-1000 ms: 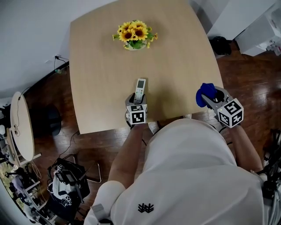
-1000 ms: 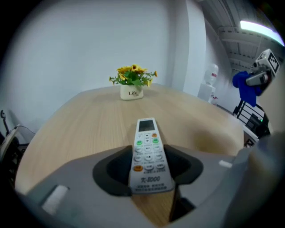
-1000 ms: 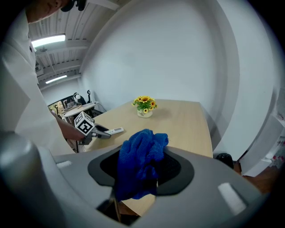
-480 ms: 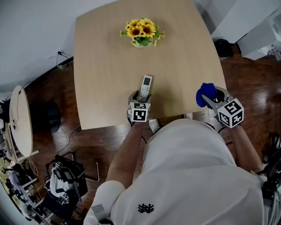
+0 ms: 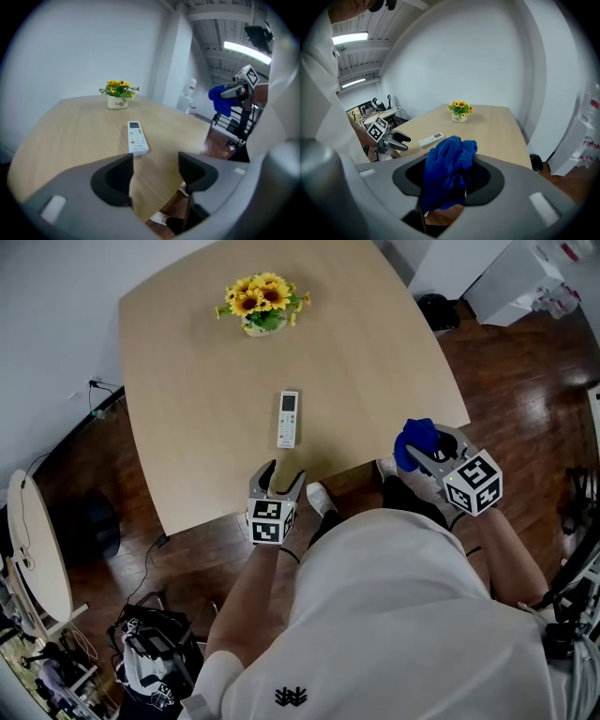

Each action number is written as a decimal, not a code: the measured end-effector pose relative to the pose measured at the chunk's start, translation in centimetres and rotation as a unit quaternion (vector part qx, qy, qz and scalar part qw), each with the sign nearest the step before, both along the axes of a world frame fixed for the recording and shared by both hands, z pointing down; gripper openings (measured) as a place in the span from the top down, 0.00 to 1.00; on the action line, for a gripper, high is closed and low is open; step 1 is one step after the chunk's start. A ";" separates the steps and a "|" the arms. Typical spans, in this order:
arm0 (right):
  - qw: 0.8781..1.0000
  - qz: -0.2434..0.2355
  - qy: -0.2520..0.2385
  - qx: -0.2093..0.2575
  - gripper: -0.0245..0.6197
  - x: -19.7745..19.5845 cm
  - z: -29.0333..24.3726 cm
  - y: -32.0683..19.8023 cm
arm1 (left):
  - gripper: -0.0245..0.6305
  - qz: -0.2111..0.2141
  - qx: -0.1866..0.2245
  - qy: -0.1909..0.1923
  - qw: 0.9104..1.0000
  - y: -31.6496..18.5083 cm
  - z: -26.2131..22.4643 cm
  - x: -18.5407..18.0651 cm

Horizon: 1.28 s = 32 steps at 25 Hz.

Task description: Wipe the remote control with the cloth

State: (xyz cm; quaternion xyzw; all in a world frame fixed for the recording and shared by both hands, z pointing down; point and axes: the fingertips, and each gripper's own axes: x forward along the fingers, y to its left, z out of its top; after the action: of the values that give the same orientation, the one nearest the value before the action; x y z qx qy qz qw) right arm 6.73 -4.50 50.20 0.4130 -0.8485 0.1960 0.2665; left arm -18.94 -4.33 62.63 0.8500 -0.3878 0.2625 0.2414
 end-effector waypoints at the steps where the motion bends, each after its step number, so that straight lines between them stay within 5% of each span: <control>1: 1.000 0.001 0.003 -0.002 0.67 0.1 -0.1 1.1 | 0.47 0.017 0.001 -0.002 1.000 1.1 -0.1 0.2; 5: 1.000 -0.006 0.009 -0.005 0.67 1.3 -0.1 4.8 | 0.47 0.045 0.015 -0.010 0.999 3.3 -1.0 1.0; 11: 1.000 -0.021 -0.015 0.016 0.67 5.1 -1.3 9.6 | 0.47 -0.002 0.016 -0.023 1.000 8.7 -2.4 3.0; 18: 0.998 -0.054 -0.023 0.022 0.67 10.8 -0.1 17.6 | 0.47 -0.044 0.001 -0.064 0.997 21.2 -3.9 8.2; 25: 0.995 -0.090 -0.035 0.028 0.67 9.0 0.9 22.8 | 0.47 -0.042 -0.010 -0.074 0.996 29.6 -5.1 8.2; 32: 0.997 -0.053 -0.037 0.051 0.67 6.0 -1.6 27.4 | 0.47 0.022 0.063 -0.038 0.997 29.9 -9.1 9.0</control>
State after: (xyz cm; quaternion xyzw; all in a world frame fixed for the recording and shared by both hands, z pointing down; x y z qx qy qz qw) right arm 12.75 22.88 48.59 0.3726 -0.8874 0.1532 0.2240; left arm -9.98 25.62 53.55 0.8612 -0.3934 0.2754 0.1668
